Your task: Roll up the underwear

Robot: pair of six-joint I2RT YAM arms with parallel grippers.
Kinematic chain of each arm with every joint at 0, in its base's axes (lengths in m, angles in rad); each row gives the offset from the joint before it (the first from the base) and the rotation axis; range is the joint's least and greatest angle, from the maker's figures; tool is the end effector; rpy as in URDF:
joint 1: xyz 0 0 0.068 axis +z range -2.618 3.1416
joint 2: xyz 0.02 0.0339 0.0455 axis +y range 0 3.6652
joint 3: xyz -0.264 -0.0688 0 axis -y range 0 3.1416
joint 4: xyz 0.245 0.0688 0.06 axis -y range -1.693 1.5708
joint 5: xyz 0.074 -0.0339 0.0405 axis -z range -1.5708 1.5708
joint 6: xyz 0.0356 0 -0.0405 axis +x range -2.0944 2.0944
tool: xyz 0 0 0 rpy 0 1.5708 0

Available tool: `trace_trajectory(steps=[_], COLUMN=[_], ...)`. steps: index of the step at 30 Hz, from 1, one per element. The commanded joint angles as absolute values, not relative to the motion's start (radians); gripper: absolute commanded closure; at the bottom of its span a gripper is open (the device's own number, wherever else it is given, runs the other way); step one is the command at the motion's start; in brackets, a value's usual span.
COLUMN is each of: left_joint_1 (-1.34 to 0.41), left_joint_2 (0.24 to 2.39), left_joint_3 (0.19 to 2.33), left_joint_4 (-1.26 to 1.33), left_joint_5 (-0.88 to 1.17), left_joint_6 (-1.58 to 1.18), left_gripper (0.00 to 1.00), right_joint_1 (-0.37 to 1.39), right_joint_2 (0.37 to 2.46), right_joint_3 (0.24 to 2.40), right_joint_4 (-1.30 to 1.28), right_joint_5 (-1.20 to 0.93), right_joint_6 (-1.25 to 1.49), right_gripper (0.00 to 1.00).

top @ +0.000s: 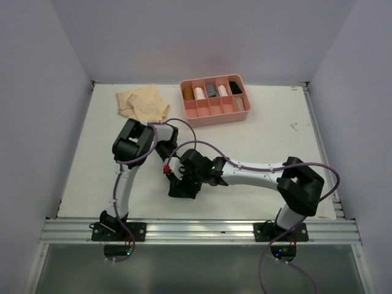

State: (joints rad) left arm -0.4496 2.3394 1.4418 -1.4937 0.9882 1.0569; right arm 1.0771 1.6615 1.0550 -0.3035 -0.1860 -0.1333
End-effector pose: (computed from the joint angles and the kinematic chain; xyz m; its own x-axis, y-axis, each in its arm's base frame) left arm 0.2885 -0.1722 0.0853 -0.5727 0.8084 -0.1362 0.3819 0.1160 -0.9169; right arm 0.1583 0.3081 0.2000 -0.2486 -0.7377 -0.6277 -0.9608 0.2701 0.0631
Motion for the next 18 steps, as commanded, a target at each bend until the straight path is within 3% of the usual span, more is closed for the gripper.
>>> trace_trajectory(steps=[1, 5, 8, 9, 12, 14, 18], left_joint_1=[-0.439, -0.436, -0.436, -0.436, -0.431, -0.414, -0.347], left_joint_2=[2.419, 2.431, 2.428, 2.424, 2.392, 2.347, 2.254], left_joint_3=[1.437, 1.447, 1.448, 1.450, 1.453, 1.473, 1.569], left_joint_4=[-1.210, -1.209, -1.207, -1.206, -1.209, -1.221, -1.299], left_joint_5=[0.762, 0.784, 0.782, 0.782, 0.805, 0.846, 0.919], left_joint_6=[1.120, 1.109, 1.109, 1.108, 1.101, 1.101, 1.108], left_gripper=[0.85, 0.84, 0.82, 0.80, 0.77, 0.72, 0.65], right_joint_1=[1.092, 1.094, 1.095, 1.095, 1.095, 1.094, 1.088], right_joint_2=[1.690, 1.738, 1.762, 1.775, 1.793, 1.798, 1.804], right_joint_3=[1.068, 1.063, 1.055, 1.055, 1.057, 1.048, 1.028], right_joint_4=[-0.244, -0.224, -0.203, -0.196, -0.195, -0.193, -0.192], right_joint_5=[-0.235, -0.256, -0.262, -0.262, -0.287, -0.301, -0.362], right_joint_6=[-0.161, -0.164, -0.170, -0.170, -0.167, -0.153, -0.115], right_gripper=[0.41, 0.42, 0.50, 0.68, 0.95, 1.00, 1.00])
